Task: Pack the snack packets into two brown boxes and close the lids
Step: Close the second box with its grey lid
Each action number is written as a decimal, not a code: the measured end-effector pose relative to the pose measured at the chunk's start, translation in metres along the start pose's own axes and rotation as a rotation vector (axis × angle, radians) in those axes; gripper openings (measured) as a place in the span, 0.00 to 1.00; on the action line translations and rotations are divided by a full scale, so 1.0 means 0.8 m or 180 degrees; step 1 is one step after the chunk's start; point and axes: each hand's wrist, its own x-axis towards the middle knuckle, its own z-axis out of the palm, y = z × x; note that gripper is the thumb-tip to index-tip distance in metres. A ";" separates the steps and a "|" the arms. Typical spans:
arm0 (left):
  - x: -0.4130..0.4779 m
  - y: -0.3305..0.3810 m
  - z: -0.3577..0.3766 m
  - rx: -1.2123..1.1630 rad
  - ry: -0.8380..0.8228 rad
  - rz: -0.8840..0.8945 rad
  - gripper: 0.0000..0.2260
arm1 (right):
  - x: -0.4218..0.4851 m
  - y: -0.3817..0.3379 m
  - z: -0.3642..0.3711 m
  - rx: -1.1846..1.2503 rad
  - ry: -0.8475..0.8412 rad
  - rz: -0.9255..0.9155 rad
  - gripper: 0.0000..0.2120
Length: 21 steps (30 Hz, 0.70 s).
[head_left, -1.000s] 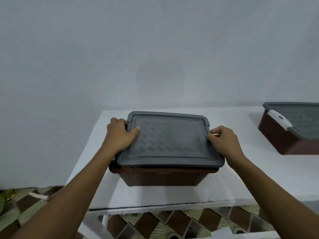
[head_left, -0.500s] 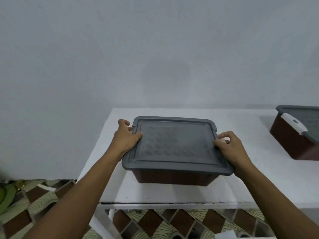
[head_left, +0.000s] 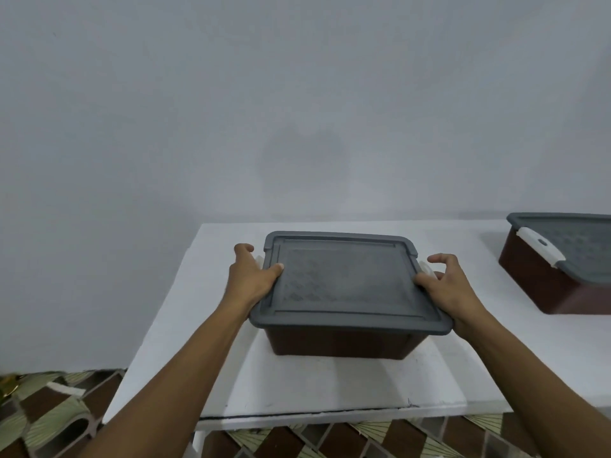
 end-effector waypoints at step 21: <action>-0.015 0.021 0.046 0.1488 0.0253 0.1102 0.27 | 0.024 0.005 -0.041 -0.1663 0.0197 -0.1041 0.36</action>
